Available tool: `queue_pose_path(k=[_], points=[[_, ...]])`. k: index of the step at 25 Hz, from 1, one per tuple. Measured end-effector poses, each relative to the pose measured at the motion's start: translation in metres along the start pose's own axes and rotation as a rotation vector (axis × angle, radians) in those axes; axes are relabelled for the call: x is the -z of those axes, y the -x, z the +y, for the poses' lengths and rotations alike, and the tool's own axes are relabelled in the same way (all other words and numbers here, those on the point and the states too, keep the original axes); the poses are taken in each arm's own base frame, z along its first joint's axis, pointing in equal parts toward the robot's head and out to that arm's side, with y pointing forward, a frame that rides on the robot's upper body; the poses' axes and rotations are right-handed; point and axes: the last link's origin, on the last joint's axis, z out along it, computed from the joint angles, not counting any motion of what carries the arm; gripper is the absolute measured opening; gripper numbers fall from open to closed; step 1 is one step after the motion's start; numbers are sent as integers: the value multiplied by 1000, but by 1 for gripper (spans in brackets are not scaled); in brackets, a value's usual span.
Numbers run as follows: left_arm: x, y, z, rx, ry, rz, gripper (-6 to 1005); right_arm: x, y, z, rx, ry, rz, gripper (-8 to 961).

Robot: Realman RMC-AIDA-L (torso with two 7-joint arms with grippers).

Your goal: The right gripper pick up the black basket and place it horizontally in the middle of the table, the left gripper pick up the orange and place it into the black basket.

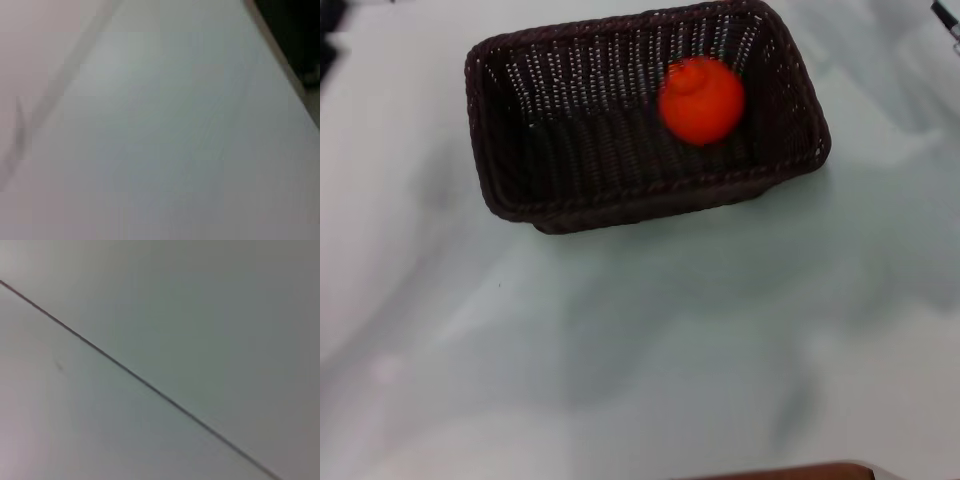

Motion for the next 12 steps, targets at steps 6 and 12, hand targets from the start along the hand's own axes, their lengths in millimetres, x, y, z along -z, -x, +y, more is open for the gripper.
queue_pose_path(k=[6,12], points=[[60,-30,-2,-108,-181,171,892,1,-14,-3,289,-3,124,703],[92,-41,0,-153,-286,218,887,1,-22,-2,547,57,245,703]])
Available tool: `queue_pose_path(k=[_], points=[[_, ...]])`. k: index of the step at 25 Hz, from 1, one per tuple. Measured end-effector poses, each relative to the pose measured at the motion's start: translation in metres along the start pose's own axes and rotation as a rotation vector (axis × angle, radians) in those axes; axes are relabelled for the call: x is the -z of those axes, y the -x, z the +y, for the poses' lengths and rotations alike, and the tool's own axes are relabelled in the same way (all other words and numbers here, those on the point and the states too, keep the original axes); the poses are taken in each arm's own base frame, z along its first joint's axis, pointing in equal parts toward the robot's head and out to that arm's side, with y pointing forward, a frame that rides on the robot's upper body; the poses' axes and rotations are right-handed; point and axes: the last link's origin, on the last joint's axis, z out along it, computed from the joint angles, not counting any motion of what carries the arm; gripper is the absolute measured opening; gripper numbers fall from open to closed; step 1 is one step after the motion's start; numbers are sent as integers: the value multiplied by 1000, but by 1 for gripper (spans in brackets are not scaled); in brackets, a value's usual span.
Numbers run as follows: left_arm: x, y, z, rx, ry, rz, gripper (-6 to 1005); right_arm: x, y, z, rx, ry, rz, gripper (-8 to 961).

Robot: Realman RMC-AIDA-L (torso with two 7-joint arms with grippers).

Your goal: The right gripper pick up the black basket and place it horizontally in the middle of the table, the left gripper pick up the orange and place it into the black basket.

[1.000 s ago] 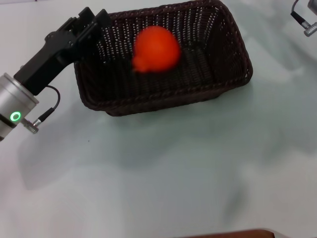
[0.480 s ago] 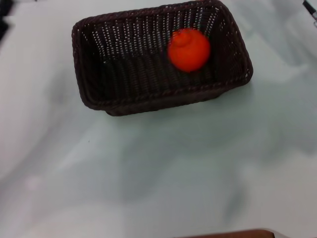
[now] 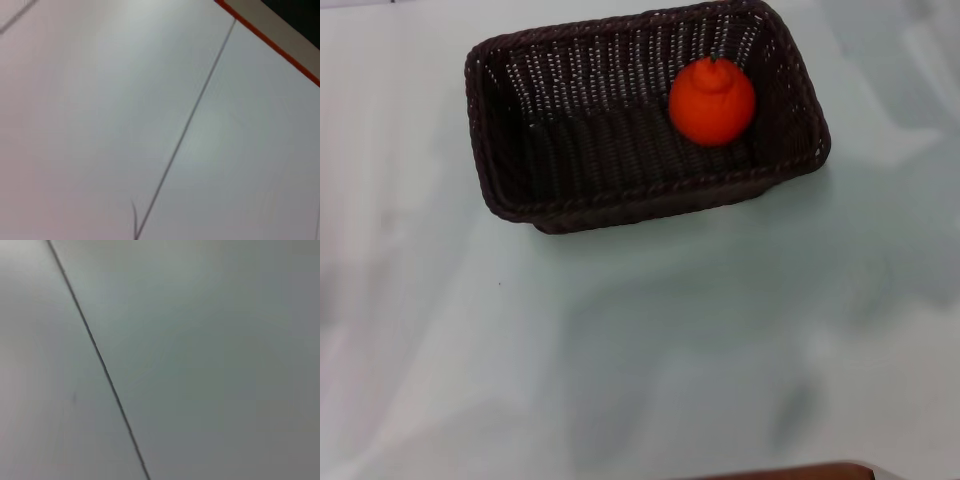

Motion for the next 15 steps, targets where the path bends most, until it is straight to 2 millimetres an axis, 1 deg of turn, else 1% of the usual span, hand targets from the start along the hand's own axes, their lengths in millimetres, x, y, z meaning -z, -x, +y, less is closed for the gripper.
queue_pose_path(k=[5,10,15], points=[[8,-8,0,-20,-17,35,888,-6,-1,-3,119,24,34,703],[10,-13,-1,-36,-29,64,888,-7,1,-4,136,41,48,703],[9,-13,-2,-39,-31,70,888,-6,1,-6,132,30,59,703]])
